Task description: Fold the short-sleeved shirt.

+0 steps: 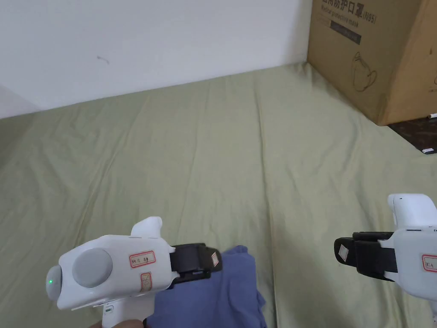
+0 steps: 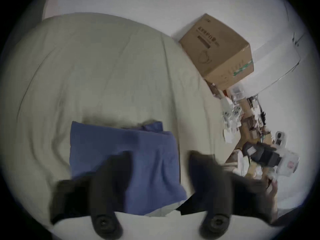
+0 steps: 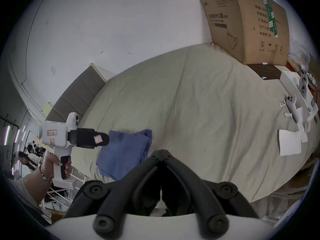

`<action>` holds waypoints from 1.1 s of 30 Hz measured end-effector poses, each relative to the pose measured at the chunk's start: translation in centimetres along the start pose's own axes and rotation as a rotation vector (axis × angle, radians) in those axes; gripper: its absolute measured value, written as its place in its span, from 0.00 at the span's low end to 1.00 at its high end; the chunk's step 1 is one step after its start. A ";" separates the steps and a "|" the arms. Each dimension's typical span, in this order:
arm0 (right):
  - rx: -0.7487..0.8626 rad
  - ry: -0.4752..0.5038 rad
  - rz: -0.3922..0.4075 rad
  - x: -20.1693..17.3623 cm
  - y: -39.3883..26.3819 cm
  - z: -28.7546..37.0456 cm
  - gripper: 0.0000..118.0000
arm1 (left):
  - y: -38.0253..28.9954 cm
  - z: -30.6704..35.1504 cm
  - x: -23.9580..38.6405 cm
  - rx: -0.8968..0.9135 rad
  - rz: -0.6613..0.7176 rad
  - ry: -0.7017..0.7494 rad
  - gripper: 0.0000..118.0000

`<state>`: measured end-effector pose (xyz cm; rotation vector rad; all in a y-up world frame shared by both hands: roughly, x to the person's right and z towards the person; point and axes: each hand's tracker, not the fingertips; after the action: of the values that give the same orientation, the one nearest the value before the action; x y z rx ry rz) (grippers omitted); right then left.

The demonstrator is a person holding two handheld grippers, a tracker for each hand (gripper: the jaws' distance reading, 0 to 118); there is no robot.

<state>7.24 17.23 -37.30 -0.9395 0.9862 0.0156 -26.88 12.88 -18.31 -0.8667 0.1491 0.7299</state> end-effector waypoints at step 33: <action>-0.241 0.365 -0.178 -3.1 -0.6 -8.7 0.00 | -6.5 7.8 -2.9 0.151 0.057 -0.039 0.00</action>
<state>-0.42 12.15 -36.43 -1.2783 1.2516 -0.1968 -26.17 14.33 -7.87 -0.7063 0.1918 0.7779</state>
